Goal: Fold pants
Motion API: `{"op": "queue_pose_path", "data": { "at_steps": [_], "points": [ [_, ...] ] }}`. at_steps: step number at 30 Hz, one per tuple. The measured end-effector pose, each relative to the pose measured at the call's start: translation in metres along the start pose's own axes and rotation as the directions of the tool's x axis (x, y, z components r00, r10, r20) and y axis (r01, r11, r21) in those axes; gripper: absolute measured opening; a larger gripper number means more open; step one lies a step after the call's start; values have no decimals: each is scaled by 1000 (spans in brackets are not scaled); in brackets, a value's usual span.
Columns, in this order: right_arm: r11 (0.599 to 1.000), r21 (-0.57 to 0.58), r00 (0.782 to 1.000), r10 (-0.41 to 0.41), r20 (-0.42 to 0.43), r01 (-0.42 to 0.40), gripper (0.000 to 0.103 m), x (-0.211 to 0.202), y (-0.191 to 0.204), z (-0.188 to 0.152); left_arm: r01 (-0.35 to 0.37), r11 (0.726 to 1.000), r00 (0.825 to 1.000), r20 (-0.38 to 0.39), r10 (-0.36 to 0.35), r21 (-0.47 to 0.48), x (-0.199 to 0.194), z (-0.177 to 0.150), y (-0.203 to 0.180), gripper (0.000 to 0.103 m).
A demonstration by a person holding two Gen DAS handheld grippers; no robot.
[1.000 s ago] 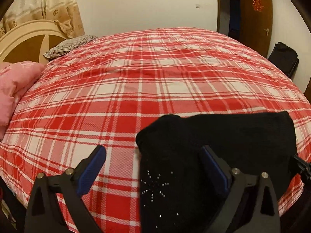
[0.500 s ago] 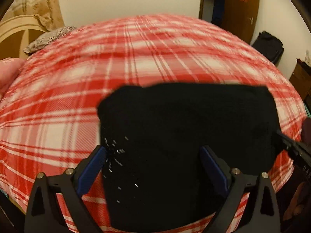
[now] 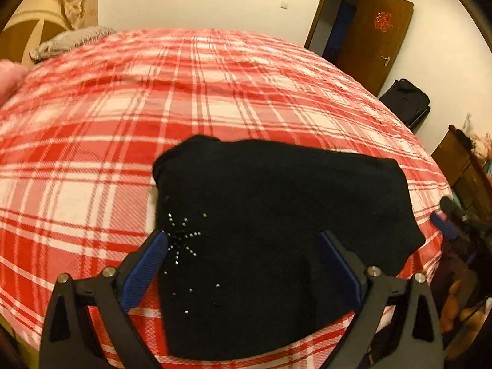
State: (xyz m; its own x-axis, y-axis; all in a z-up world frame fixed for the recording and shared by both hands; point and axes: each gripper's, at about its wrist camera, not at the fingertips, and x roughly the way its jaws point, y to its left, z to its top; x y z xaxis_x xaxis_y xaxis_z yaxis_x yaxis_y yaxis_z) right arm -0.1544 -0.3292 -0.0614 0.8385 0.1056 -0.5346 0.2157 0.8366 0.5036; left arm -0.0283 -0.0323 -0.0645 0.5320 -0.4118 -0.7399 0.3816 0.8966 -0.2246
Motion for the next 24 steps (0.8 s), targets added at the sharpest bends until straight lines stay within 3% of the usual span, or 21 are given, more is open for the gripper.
{"op": "queue_pose_path", "data": {
  "at_steps": [7, 12, 15, 18, 21, 24],
  "points": [
    [999, -28, 995, 14, -101, -17, 84, 33, 6, -25, -35, 998, 999, -5, 35, 48, 7, -4, -9, 100],
    [996, -80, 995, -36, -92, 29, 84, 38, 15, -29, -74, 997, 997, 8, 74, 24, 7, -6, -1, 101],
    [999, -43, 996, -11, -89, 8, 84, 40, 9, -27, -33, 998, 999, -17, 32, -57, 12, -8, 14, 103],
    [994, -100, 993, -49, -108, 38, 83, 43, 15, -29, -43, 998, 999, -18, 43, -36, 13, -10, 8, 103],
    [966, -226, 980, -154, -123, 124, 69, 47, 34, -35, -46, 998, 999, -19, 46, -30, 14, -11, 4, 103],
    [960, -251, 979, -159, -128, 123, 52, 45, 38, -35, 4, 996, 1000, -13, -5, -92, 10, -10, 13, 98]
  ]
}}
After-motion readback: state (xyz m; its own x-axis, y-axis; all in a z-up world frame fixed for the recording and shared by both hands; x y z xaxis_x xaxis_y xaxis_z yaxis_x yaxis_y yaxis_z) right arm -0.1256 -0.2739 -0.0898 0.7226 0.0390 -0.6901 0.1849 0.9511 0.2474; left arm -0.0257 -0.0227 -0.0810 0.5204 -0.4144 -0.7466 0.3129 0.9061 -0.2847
